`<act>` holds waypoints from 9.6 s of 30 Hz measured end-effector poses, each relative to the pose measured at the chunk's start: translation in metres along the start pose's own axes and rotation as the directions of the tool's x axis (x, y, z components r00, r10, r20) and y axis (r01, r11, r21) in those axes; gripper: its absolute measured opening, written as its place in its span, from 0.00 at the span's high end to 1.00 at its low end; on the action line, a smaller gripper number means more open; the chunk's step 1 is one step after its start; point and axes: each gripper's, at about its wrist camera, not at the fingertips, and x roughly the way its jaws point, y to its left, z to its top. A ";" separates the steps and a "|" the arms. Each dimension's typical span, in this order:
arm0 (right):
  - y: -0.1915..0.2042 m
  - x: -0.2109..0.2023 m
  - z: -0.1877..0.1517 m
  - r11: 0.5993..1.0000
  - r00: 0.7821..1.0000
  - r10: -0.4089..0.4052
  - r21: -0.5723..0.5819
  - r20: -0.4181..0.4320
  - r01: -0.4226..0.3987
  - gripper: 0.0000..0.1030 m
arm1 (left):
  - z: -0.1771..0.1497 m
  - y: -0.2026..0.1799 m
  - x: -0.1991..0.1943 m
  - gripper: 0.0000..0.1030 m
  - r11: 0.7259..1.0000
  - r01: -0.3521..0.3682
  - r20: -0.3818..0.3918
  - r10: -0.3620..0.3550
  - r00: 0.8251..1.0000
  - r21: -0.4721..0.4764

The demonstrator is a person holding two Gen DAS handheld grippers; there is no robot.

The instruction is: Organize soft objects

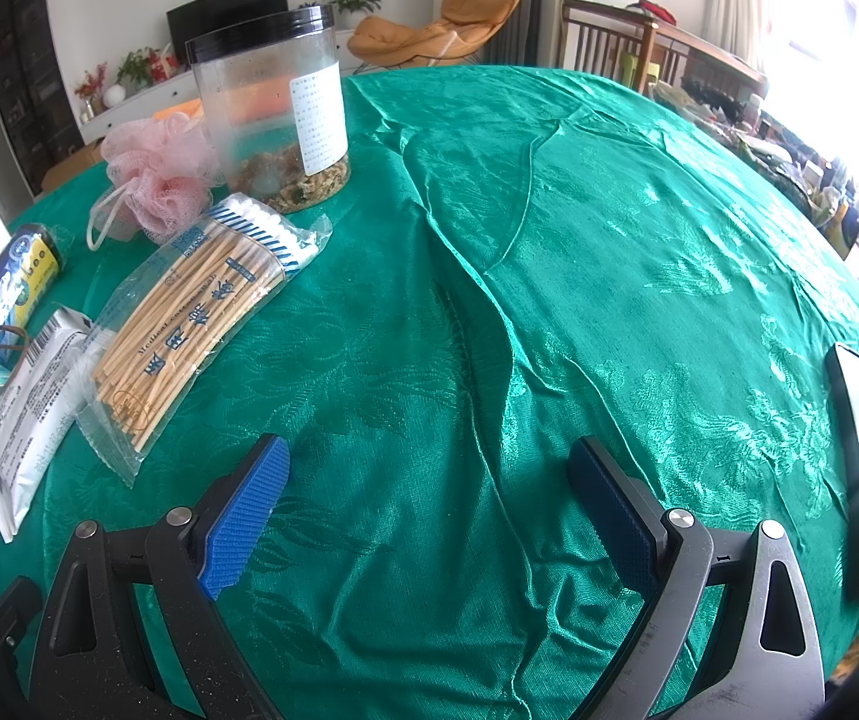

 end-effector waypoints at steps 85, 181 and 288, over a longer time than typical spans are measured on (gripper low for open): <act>0.000 0.000 0.000 1.000 1.000 0.000 0.000 0.000 0.000 0.07 | 0.000 0.000 0.000 0.00 1.000 0.000 0.002 0.000 1.000 0.000; -0.057 -0.016 0.020 0.939 0.948 0.312 0.175 -0.068 -0.297 0.67 | 0.039 -0.047 -0.015 0.46 0.973 0.228 -0.121 -0.221 0.968 0.048; 0.058 -0.054 -0.039 0.980 0.994 0.096 -0.171 -0.042 -0.102 0.23 | 0.011 0.014 -0.108 0.00 0.976 0.215 0.149 -0.208 0.967 -0.032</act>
